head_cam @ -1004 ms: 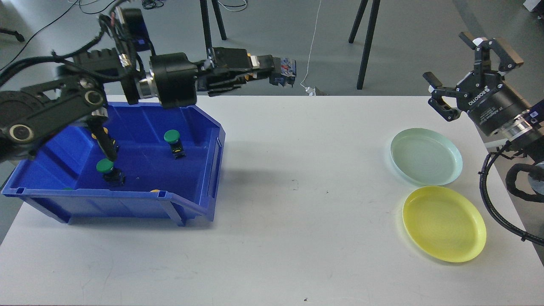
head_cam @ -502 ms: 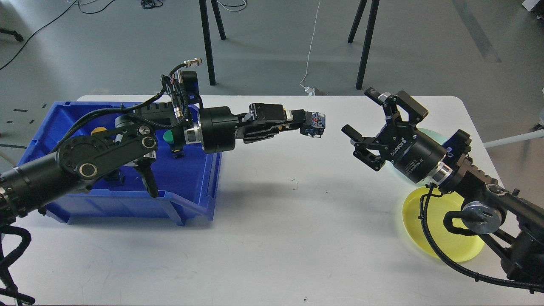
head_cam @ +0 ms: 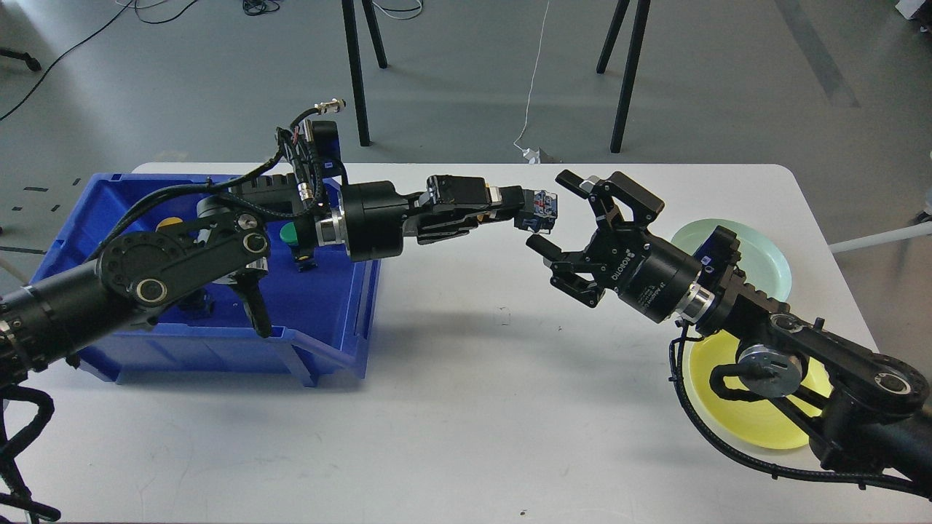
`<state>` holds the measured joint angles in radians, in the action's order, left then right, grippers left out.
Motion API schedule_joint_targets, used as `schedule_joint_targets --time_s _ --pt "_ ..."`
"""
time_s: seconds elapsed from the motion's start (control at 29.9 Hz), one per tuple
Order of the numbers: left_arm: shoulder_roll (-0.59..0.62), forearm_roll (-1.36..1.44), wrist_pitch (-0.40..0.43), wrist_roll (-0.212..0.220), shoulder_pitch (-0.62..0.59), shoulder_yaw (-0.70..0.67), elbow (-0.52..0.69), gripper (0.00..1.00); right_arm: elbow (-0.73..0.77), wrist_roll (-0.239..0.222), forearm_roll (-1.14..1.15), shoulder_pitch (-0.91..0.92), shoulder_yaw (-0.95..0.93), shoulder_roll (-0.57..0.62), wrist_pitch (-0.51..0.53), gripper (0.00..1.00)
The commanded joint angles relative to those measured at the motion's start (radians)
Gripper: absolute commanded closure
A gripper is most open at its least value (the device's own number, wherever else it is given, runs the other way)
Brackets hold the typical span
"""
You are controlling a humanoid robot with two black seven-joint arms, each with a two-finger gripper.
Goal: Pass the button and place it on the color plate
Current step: 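Bring the right gripper to the button held by the left gripper, then close the right gripper on the yellow button and open the left gripper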
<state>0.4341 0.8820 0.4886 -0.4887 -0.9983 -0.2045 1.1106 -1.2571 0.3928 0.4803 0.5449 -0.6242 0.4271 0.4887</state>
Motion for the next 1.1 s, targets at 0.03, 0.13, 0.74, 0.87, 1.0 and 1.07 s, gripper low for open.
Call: schedule_joint_targets --time_s 0.03,0.13,0.74,0.87,1.0,1.07 --pt "0.000 0.000 0.000 0.000 0.000 0.002 0.000 0.89 0.001 0.001 0.000 0.023 0.023 -0.002 0.000 0.09" --pt "0.000 0.000 0.000 0.000 0.000 0.000 0.000 0.89 0.001 0.001 0.000 0.046 0.058 0.001 0.000 0.27" --pt "0.000 0.002 0.000 0.000 0.001 -0.004 -0.001 0.72 0.002 0.092 0.058 0.043 0.061 -0.004 -0.008 1.00" --pt "0.000 -0.009 0.000 0.000 0.003 -0.015 0.002 0.37 0.002 0.096 0.055 0.041 0.054 -0.004 -0.047 1.00" --pt "0.008 -0.009 0.000 0.000 0.004 -0.026 0.003 0.23 -0.007 0.096 0.047 0.030 0.035 0.013 -0.093 1.00" --pt "0.017 -0.011 0.000 0.000 0.004 -0.027 0.005 0.20 -0.008 0.096 0.047 0.006 0.000 0.030 -0.093 1.00"
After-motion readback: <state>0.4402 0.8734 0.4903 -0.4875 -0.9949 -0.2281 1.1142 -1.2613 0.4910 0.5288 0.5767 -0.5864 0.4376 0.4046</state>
